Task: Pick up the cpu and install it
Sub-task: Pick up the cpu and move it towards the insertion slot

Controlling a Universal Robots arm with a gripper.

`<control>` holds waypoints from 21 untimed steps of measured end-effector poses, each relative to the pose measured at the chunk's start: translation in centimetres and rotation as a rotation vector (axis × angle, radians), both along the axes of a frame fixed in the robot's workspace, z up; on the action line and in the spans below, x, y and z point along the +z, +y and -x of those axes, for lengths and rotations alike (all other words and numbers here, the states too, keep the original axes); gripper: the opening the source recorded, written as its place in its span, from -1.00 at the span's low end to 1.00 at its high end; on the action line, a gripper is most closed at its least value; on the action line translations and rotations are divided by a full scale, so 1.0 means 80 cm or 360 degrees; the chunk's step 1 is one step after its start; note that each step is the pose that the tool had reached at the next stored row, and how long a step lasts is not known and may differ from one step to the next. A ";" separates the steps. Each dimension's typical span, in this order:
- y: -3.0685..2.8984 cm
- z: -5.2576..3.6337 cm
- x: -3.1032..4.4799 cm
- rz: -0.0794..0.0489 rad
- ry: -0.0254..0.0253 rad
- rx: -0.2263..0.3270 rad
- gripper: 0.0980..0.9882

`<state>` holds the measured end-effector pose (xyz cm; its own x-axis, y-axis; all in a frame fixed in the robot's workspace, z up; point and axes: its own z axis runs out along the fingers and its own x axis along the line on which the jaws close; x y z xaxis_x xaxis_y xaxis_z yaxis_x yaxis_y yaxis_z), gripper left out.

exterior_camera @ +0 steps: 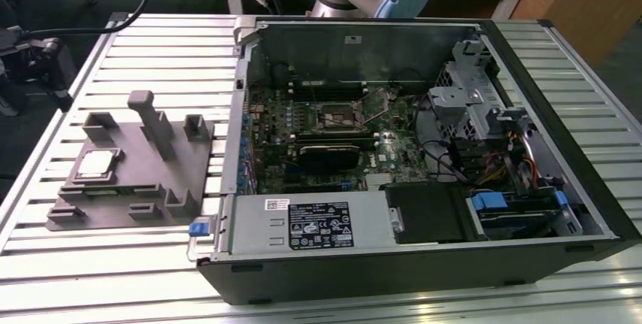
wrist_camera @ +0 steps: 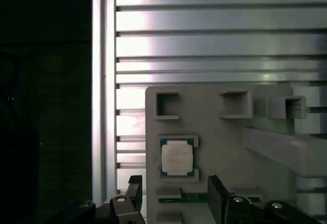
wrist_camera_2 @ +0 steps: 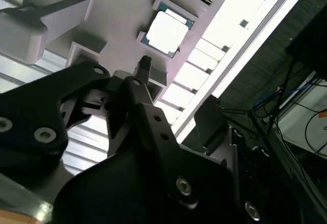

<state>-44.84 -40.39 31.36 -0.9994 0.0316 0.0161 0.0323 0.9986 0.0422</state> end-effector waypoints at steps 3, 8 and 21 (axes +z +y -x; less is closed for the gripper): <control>-0.0001 0.000 -0.0059 0.0000 0.00000 0.0000 0.35; -0.0003 0.000 -0.0172 0.0000 0.00000 0.0033 0.49; -0.0002 -0.004 -0.0448 0.0000 0.00000 0.0040 0.49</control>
